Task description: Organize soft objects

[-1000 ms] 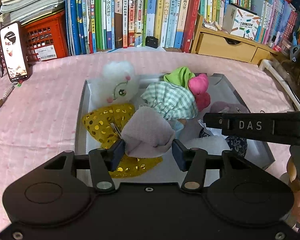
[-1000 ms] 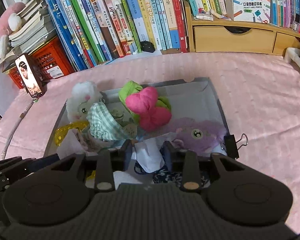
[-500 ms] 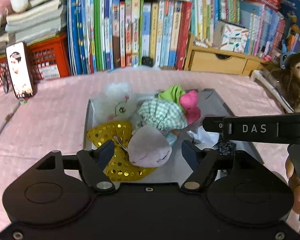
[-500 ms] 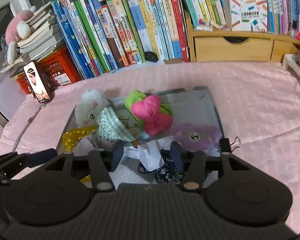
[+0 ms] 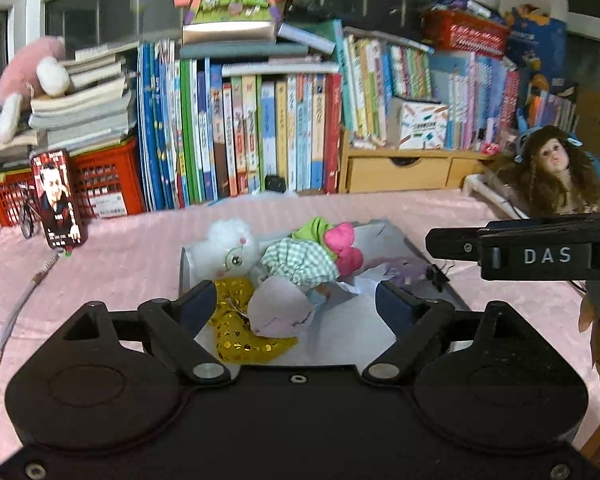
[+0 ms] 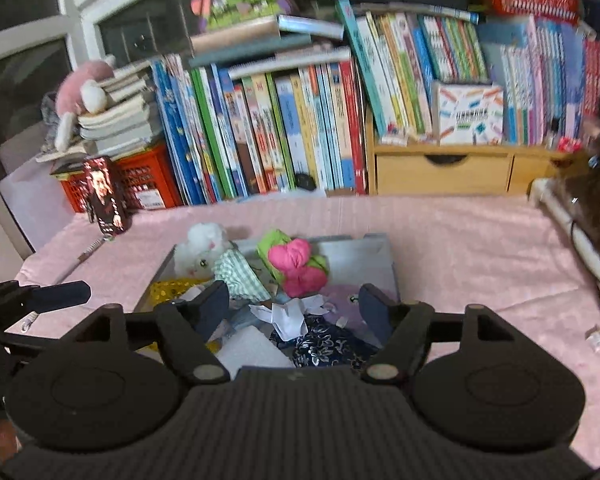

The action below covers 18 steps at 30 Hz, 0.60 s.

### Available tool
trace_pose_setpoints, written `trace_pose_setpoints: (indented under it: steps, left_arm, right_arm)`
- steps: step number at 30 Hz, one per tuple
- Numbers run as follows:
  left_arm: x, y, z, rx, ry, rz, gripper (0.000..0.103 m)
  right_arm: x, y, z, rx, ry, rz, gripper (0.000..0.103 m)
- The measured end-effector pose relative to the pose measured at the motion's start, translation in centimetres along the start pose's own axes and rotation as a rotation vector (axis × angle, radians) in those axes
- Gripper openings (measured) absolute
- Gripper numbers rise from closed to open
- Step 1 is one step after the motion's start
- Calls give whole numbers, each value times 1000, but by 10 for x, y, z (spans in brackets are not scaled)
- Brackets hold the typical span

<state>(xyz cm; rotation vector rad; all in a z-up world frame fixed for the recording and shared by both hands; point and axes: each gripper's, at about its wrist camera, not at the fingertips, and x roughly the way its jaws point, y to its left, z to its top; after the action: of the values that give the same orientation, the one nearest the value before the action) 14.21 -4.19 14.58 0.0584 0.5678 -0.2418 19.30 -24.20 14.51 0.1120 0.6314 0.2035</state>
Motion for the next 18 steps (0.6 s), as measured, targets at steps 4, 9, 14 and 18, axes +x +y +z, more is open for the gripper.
trace_pose_setpoints:
  steps: [4,9,14,18]
  left_arm:
    - [-19,-5,-10,3,-30,-22,88]
    - [-44,-12,-27,9,-71,-37,90]
    - [-64,-16,-46,13,-98,-42,91]
    - [-73,-15,-60,1,-113,-34,91]
  right_arm:
    - [-28,5,-10,-31,-71,3,86]
    - [-57,14,-27,-74,-150,11,89]
    - [-77,22,-44,-104,-208,6,92]
    - [-88,29,-56,-135,-245,-11,93]
